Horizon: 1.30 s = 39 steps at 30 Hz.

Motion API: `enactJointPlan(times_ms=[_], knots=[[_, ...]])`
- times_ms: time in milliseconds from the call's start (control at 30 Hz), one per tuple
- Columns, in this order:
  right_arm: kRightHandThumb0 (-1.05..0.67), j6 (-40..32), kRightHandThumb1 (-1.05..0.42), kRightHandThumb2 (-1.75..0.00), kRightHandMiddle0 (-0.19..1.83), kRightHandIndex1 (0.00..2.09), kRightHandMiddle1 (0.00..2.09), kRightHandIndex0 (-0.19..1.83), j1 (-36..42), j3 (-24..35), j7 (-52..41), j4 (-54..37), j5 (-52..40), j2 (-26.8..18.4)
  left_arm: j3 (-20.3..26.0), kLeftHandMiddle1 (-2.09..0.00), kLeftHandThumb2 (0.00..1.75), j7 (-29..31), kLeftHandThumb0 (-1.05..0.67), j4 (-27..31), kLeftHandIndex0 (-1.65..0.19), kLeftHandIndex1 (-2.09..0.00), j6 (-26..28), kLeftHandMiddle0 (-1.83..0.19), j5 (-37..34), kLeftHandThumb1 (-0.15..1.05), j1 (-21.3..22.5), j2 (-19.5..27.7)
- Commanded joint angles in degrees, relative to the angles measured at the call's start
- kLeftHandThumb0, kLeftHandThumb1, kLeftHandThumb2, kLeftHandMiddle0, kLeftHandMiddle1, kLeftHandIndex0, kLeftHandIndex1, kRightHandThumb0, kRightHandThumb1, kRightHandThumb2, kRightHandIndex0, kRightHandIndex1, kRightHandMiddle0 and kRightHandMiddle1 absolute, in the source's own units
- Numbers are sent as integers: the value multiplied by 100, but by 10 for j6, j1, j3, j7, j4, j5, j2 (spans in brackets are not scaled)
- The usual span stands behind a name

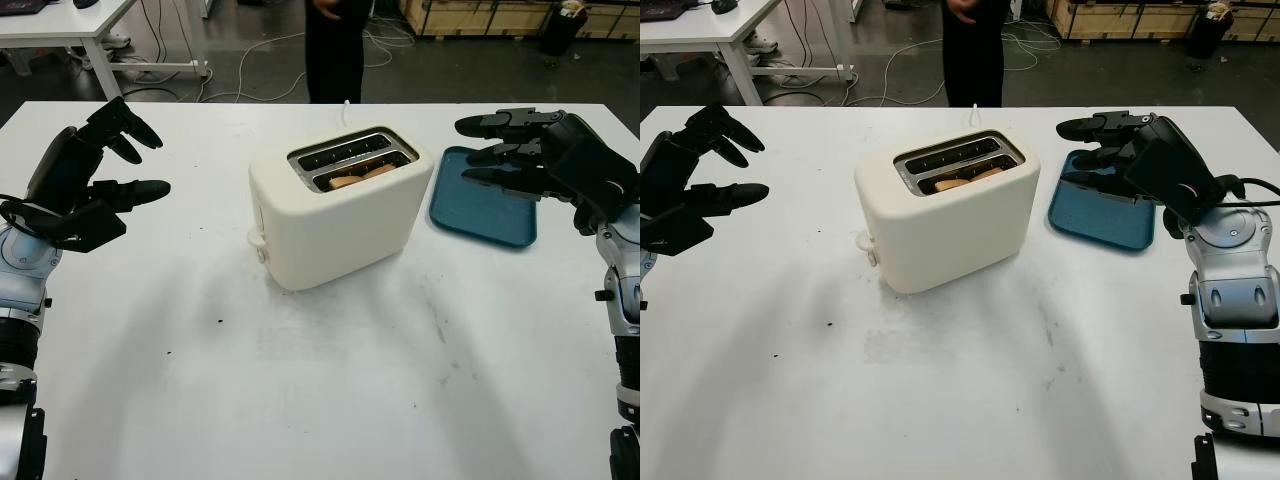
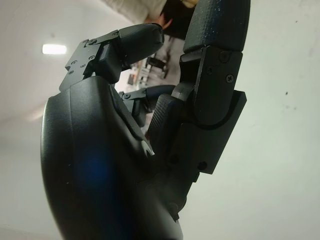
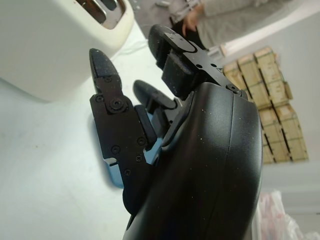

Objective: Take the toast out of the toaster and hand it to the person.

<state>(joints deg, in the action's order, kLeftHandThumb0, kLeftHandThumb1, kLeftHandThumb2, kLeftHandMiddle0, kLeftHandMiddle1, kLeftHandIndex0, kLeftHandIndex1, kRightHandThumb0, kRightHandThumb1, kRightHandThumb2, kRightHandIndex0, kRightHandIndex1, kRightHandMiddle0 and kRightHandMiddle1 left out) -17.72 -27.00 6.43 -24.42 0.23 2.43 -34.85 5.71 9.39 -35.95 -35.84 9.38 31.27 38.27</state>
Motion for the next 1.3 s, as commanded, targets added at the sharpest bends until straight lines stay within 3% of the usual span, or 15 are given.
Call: enactJointPlan(times_ms=[0,1267], knots=[[-27,2,-84,0,72,62,0,51,-3,6,3,-4,-9,5,3,-155,20,7,-105,7,-27,-150,8,-36,-12,92,-5,-5],[-27,5,-85,0,72,65,0,49,-2,0,8,-7,-1,5,15,-152,20,10,-105,31,-28,-147,24,-36,-27,92,-16,-15]])
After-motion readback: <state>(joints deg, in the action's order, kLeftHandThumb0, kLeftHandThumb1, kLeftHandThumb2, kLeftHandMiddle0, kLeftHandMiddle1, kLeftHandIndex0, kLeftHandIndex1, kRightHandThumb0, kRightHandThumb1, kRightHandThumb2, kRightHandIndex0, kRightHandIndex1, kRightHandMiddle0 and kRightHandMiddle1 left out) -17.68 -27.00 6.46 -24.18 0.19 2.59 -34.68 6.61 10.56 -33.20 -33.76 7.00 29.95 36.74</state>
